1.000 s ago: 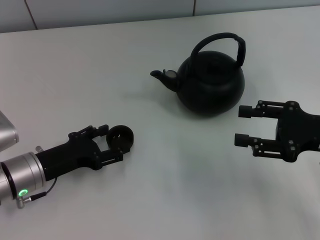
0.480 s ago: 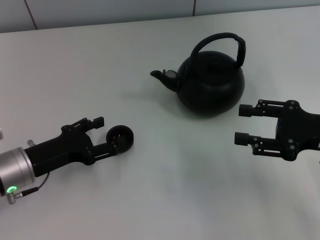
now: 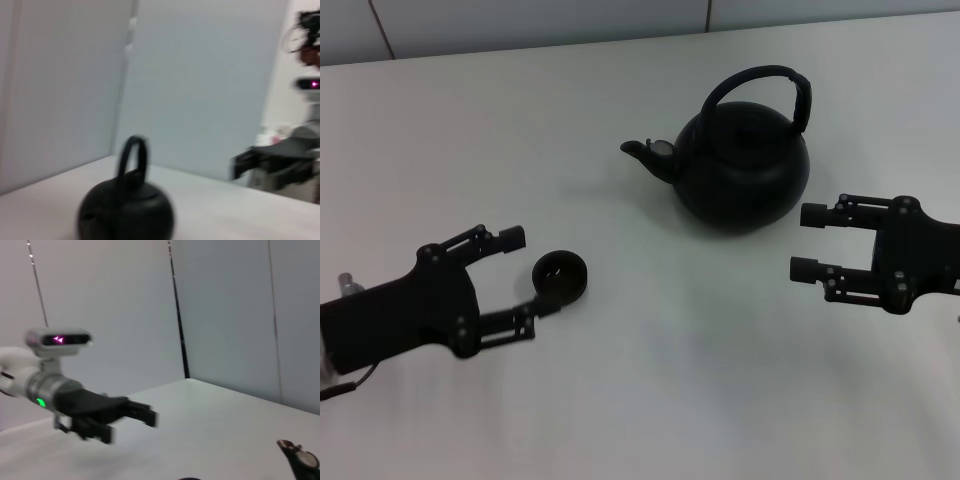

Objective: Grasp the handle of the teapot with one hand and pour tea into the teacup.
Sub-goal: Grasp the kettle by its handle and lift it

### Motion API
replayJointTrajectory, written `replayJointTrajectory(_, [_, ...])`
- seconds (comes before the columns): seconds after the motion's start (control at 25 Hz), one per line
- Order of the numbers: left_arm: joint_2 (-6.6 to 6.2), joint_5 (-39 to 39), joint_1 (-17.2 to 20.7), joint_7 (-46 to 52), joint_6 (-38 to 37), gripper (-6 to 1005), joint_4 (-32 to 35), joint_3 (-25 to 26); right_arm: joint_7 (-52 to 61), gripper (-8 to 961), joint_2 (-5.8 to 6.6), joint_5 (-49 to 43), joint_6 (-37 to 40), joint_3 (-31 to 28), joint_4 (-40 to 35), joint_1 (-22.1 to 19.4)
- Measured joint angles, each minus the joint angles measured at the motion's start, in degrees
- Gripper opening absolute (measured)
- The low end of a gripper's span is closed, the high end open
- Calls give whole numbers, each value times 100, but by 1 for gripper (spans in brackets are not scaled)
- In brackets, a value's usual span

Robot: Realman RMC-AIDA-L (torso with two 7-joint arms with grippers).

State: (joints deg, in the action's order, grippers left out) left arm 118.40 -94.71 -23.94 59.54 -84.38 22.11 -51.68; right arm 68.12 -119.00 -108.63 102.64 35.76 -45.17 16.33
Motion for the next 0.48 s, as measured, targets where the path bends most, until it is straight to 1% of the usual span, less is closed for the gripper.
replayJointTrajectory(0.04, [0, 0, 0, 0, 0, 865, 0, 0, 0, 660, 0, 0, 0, 0, 0, 0])
replayJointTrajectory(0.08, [-6, -25, 136, -9, -385, 865, 342, -78, 0, 660, 0, 0, -120, -17, 4, -8])
replayJointTrajectory(0.12, [-6, -25, 136, -9, -385, 865, 342, -78, 0, 660, 0, 0, -120, -17, 4, -8])
replayJointTrajectory(0.16, [-20, -35, 386, -22, -1214, 865, 967, -337, -1, 660, -1, 0, -165, -31, 10, -12])
replayJointTrajectory(0.24, [-21, -41, 404, -26, -1275, 866, 1004, -423, -1, 660, -4, 0, -227, -93, 27, -25])
replayJointTrajectory(0.28, [-38, -187, 420, -23, -1274, 866, 1091, -649, -5, 660, -5, 0, -239, -135, 32, -29])
replayJointTrajectory(0.4, [-52, -418, 429, 18, -1227, 865, 1229, -680, -29, 660, -6, 0, -244, -377, 38, -46])
replayJointTrajectory(0.44, [-55, -729, 459, 171, -1139, 864, 1484, -649, -29, 660, -6, 0, -244, -377, 38, -46])
replayJointTrajectory(0.48, [-55, -849, 482, 294, -1089, 863, 1647, -633, -28, 660, -5, 0, -245, -473, 38, -48])
